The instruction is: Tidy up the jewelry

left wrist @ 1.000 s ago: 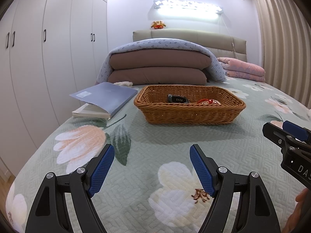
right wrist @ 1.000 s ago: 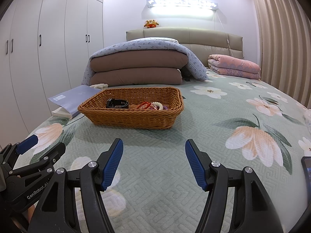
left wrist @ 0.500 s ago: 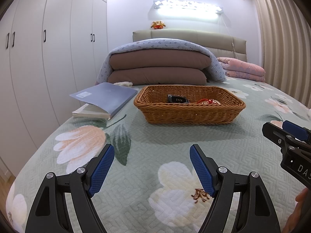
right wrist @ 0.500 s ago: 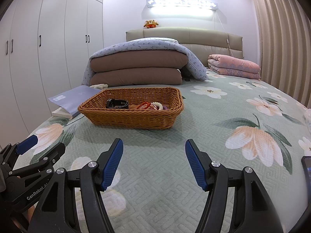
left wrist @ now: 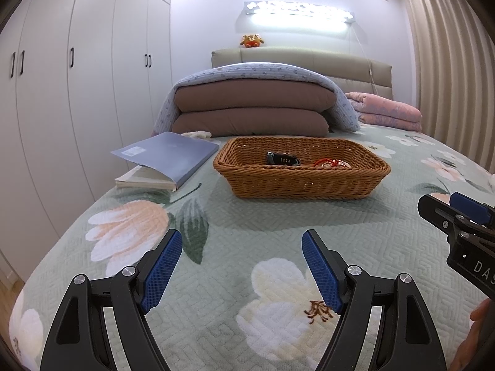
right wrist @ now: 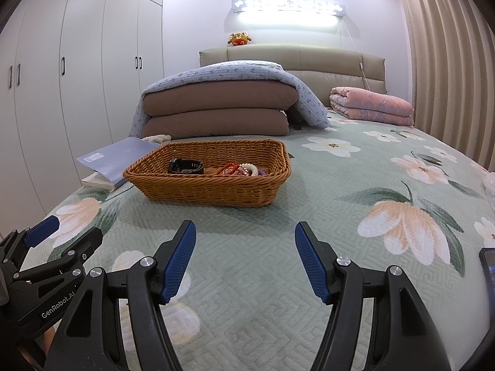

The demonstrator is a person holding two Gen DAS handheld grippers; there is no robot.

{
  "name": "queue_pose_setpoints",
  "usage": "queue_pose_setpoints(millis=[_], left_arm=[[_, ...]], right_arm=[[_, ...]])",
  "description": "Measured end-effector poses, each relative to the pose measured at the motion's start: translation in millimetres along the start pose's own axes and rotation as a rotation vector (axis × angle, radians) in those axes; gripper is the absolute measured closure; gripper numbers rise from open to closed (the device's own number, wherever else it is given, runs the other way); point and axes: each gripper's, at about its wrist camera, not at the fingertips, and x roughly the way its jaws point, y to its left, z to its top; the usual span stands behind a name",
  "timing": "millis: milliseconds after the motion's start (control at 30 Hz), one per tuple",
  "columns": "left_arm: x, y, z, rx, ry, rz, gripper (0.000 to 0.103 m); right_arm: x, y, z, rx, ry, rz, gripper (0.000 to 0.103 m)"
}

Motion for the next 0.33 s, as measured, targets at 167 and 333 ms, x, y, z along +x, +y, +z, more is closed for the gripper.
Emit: queue_pose_setpoints(millis=[167,333], left_arm=[[-0.1,1.1,0.4,-0.005,0.001,0.002,0.022],[-1.9,8.3,1.5,-0.032,-0.010,0.032,0.022]], right_arm=[[0.0,0.6,0.0,-0.001,0.000,-0.001,0.034],[0.1,0.5,0.1,0.000,0.000,-0.001,0.034]])
